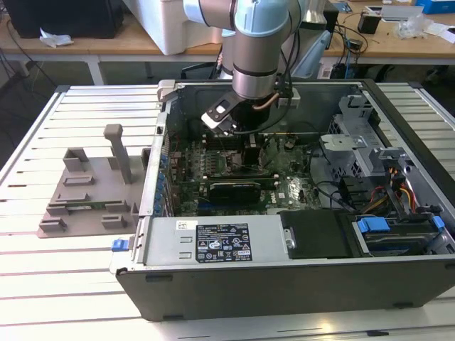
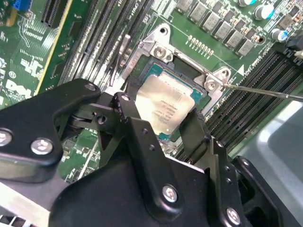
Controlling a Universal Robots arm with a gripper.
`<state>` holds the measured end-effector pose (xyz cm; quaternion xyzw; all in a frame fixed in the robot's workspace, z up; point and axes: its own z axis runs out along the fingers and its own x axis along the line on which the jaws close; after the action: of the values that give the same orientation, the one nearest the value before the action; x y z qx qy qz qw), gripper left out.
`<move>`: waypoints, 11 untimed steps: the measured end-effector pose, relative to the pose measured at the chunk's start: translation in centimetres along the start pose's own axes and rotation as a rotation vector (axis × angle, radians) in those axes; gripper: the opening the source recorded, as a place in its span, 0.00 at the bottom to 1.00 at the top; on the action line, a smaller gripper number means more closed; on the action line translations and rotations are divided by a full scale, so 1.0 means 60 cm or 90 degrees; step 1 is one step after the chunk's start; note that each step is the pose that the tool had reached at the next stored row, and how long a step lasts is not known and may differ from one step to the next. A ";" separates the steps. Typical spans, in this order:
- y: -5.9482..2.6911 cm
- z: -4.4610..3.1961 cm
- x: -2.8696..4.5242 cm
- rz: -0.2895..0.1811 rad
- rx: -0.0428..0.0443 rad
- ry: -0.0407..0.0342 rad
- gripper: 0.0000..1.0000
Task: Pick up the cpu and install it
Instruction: 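Place the cpu into insertion slot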
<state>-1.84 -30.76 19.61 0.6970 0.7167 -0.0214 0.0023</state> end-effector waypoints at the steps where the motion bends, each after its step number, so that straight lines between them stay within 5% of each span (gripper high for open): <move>1: 0.000 0.000 0.000 0.000 0.0001 -0.0001 0.62; 3: 0.000 -0.002 0.000 0.000 0.0002 -0.0003 0.62; 5: -0.001 -0.023 0.004 0.000 0.0000 -0.0001 0.62; 8: -0.005 -0.024 -0.001 -0.002 -0.0001 0.0016 0.11; 10: -0.007 -0.018 -0.011 -0.007 -0.0008 0.0179 0.11; 11: -0.007 -0.016 -0.011 -0.008 -0.0008 0.0198 0.11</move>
<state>-2.21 -31.41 20.63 0.6930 0.7208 -0.0101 -0.0085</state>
